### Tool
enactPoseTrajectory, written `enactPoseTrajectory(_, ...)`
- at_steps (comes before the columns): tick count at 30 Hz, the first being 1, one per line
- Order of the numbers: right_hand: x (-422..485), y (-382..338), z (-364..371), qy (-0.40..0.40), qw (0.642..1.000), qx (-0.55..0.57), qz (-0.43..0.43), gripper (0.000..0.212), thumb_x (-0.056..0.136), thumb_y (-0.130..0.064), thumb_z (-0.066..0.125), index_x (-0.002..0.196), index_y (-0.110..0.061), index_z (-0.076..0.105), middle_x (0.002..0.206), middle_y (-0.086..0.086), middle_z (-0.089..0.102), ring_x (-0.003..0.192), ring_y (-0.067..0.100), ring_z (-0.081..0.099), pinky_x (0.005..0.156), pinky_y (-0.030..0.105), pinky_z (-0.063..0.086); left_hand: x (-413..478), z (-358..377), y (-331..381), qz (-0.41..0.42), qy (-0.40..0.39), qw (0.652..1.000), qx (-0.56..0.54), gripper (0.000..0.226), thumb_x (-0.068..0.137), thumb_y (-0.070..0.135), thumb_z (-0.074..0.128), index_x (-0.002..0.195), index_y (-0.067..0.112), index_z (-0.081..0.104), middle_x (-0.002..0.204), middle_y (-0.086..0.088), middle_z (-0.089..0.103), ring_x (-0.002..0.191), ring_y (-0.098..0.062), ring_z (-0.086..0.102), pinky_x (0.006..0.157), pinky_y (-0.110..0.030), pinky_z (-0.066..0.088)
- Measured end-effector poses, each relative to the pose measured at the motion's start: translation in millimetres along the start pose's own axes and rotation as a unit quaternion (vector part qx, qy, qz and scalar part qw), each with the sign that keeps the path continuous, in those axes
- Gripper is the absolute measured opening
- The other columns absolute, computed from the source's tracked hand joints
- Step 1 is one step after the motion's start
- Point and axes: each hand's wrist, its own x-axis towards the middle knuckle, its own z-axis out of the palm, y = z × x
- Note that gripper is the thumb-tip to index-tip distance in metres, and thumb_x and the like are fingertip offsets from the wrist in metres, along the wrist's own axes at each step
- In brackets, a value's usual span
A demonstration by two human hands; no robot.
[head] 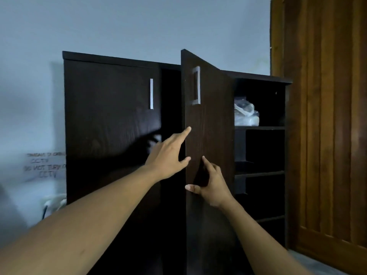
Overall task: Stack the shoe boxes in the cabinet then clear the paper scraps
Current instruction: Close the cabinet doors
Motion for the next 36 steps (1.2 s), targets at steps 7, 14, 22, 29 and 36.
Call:
enactPoseTrajectory(7, 25, 26, 58, 0.016, 0.992, -0.128, 0.016, 0.121, 0.073, -0.044, 0.084, 0.152, -0.05, -0.008, 0.161, -0.02, -0.013, 0.151, 0.035, 0.006, 0.113, 0.066, 0.028, -17, 38, -43, -0.089, -0.045, 0.993, 0.062, 0.11, 0.085, 0.047, 0.072, 0.156, 0.037, -0.013, 0.165, 0.011, 0.014, 0.15, -0.021, 0.02, 0.115, -0.051, 0.028)
enactPoseTrajectory(14, 36, 45, 85, 0.014, 0.979, -0.199, 0.046, 0.123, 0.076, -0.041, 0.082, 0.149, -0.053, -0.017, 0.157, -0.021, -0.033, 0.151, 0.036, -0.015, 0.107, 0.078, 0.018, -22, 70, -71, -0.108, -0.094, 0.979, 0.143, 0.128, 0.074, 0.058, 0.077, 0.153, 0.036, -0.021, 0.167, 0.007, -0.004, 0.153, -0.024, -0.01, 0.119, -0.063, 0.005)
enactPoseTrajectory(22, 53, 88, 118, 0.015, 0.97, -0.237, 0.052, 0.126, 0.076, -0.034, 0.083, 0.149, -0.051, -0.019, 0.147, -0.021, -0.048, 0.144, 0.037, -0.034, 0.107, 0.075, 0.026, -29, 113, -104, -0.12, -0.108, 0.964, 0.211, 0.123, 0.074, 0.067, 0.07, 0.153, 0.039, -0.02, 0.16, -0.003, -0.033, 0.144, -0.03, -0.036, 0.112, -0.072, -0.01)
enactPoseTrajectory(29, 60, 106, 128, 0.035, 0.965, -0.259, 0.028, 0.123, 0.077, -0.03, 0.083, 0.152, -0.047, -0.012, 0.155, -0.017, -0.039, 0.145, 0.037, -0.032, 0.105, 0.07, 0.031, -34, 132, -118, -0.094, -0.062, 0.967, 0.229, 0.12, 0.072, 0.07, 0.069, 0.157, 0.035, -0.008, 0.163, -0.004, -0.027, 0.148, -0.031, -0.029, 0.109, -0.069, -0.014)
enactPoseTrajectory(36, 58, 94, 113, -0.006, 0.965, -0.257, 0.045, 0.124, 0.077, -0.03, 0.084, 0.151, -0.048, -0.014, 0.156, -0.019, -0.035, 0.146, 0.039, -0.028, 0.102, 0.065, 0.043, -31, 113, -105, -0.099, -0.113, 0.961, 0.23, 0.121, 0.072, 0.07, 0.07, 0.157, 0.035, -0.008, 0.164, -0.003, -0.023, 0.149, -0.032, -0.026, 0.113, -0.072, -0.004)
